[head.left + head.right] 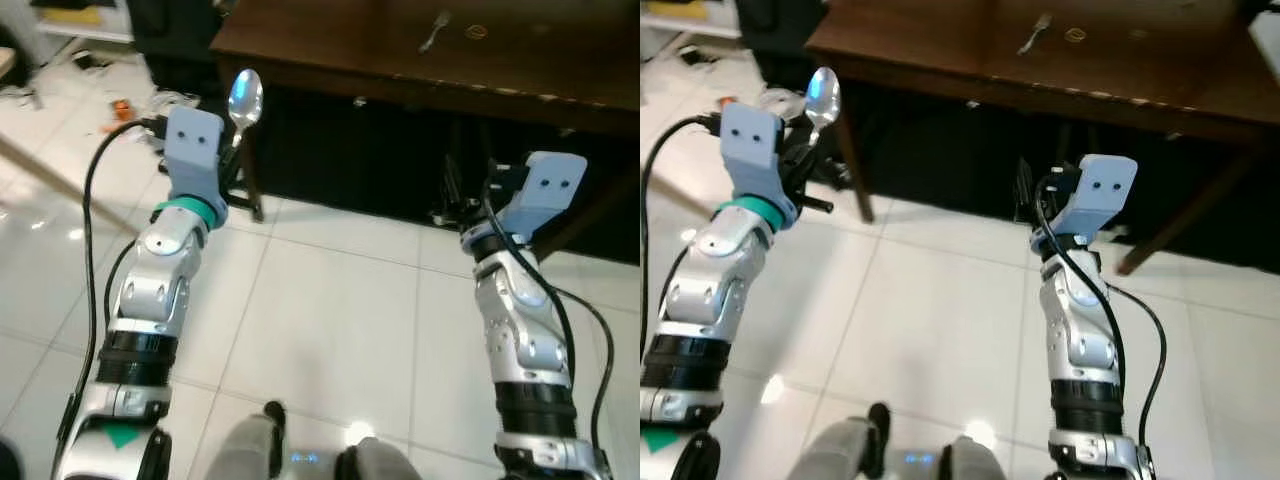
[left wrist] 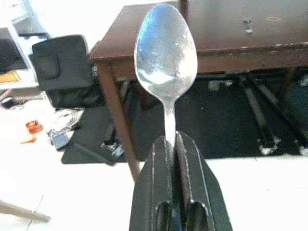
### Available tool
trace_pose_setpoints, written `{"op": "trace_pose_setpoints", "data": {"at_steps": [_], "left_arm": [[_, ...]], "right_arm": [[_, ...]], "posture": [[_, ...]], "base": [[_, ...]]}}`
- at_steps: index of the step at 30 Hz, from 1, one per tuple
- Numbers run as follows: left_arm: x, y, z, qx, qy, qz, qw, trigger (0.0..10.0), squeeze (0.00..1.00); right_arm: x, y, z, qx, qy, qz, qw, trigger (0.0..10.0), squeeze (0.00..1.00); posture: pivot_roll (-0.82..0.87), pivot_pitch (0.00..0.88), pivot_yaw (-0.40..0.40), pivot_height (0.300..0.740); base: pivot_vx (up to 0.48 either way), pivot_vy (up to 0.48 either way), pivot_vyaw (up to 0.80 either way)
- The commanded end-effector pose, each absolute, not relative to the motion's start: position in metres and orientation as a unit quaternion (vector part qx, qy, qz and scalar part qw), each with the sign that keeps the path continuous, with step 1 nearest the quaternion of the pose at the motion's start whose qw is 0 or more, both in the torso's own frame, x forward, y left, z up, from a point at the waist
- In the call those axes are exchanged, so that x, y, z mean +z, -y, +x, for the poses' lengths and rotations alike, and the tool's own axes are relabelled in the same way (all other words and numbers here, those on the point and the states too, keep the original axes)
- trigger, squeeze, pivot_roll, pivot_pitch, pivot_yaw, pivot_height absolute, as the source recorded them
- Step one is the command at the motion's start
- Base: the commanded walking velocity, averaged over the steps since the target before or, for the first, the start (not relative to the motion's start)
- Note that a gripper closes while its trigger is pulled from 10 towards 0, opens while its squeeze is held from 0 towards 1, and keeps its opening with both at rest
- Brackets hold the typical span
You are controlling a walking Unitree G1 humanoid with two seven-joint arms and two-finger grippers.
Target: Setting the table
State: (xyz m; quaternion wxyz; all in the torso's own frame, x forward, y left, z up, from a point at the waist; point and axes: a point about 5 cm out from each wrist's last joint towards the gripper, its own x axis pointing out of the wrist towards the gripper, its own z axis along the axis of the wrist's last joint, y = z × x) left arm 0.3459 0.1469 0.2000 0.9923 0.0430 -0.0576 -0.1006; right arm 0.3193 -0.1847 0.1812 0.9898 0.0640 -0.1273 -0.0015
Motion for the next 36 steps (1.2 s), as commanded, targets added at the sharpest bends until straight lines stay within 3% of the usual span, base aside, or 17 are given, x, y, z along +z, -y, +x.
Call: {"op": "trace_pose_setpoints", "data": {"at_steps": [1, 36], "left_arm": [[0.1993, -0.1432, 0.3462, -0.108, 0.057, 0.045, 0.992, 10.0, 0.0], [0.2023, -0.1425, 0.3465, -0.087, 0.077, 0.05, 0.992, 10.0, 0.0]], "right_arm": [[0.1811, 0.1906, 0.3177, -0.014, 0.128, 0.072, 0.989, 10.0, 0.0], [0.1793, 0.1887, 0.3171, -0.009, 0.125, 0.09, 0.988, 10.0, 0.0]], "posture": [[0.04, 0.061, 0.061, 0.74], [0.03, 0.038, 0.056, 0.74]], "base": [[-0.33, 0.0, 0.0], [0.013, 0.0, 0.0]]}}
